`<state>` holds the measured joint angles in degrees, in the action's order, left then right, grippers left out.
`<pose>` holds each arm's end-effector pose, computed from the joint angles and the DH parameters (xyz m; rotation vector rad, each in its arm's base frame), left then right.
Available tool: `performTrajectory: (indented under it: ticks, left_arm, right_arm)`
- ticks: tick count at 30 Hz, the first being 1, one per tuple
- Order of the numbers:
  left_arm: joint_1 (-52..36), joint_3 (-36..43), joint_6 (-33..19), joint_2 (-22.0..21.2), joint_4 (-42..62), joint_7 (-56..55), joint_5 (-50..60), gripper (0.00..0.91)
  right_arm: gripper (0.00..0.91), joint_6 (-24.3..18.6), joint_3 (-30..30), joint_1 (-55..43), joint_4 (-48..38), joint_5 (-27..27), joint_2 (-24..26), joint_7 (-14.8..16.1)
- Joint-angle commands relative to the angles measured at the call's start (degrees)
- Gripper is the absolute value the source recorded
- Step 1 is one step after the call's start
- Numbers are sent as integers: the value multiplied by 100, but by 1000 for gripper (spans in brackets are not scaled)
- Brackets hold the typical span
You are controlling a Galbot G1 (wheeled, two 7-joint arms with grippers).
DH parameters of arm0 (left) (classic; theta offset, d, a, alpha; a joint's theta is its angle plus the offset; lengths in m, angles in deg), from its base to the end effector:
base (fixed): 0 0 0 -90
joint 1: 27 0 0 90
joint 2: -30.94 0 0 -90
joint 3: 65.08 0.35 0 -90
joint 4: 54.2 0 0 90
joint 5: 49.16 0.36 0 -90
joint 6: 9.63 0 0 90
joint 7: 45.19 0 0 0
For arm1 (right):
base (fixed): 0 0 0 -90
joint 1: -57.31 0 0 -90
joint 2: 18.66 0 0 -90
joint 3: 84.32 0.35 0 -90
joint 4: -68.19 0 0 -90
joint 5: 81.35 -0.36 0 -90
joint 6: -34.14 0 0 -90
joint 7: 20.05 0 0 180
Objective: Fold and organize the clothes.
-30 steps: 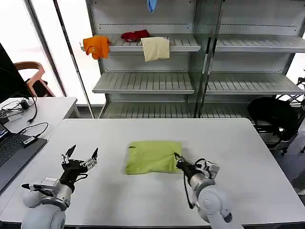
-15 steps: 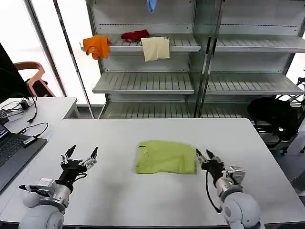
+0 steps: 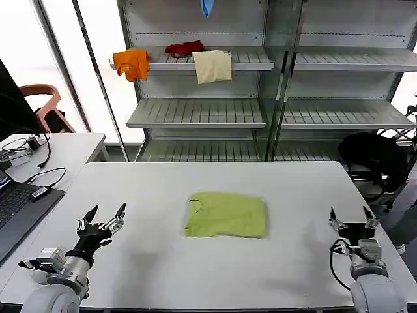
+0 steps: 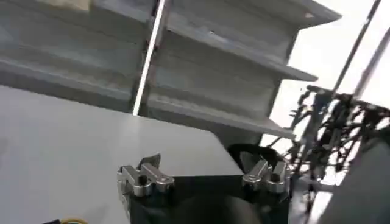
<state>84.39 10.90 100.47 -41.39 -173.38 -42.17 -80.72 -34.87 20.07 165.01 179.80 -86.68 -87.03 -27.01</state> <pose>0.2317 0.1255 -0.2445 -0.0658 -2.9727 0.2625 0.2567 -0.1575 -0.2619 -0.4113 -2.8488 0.4881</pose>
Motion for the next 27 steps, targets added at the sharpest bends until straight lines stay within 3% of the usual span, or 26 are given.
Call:
performTrajectory:
  ticks: [1, 2, 5, 11, 17, 27]
  left_arm:
    - [118, -243, 1, 104, 229, -126, -1015, 907]
    - [121, -251, 0, 110, 232, -127, -1015, 907]
    - [202, -303, -17, 147, 211, -125, -994, 907]
    - [401, -280, -140, 166, 109, -118, -876, 907]
    - [365, -282, -246, 169, 187, -111, -831, 907]
    - [245, -232, -255, 129, 223, -66, -644, 907]
  right_arm:
    - [907, -246, 827, 457, -71, -218, 351, 338]
    - [907, -190, 859, 498, 41, -538, 362, 567]
    - [907, 141, 887, 542, 417, -1423, 345, 811]
    - [907, 562, 998, 520, 1084, -2740, 230, 1138]
    - [907, 629, 1016, 576, 1178, -2827, 257, 1258]
    - [907, 500, 773, 475, 893, -2467, 293, 1375]
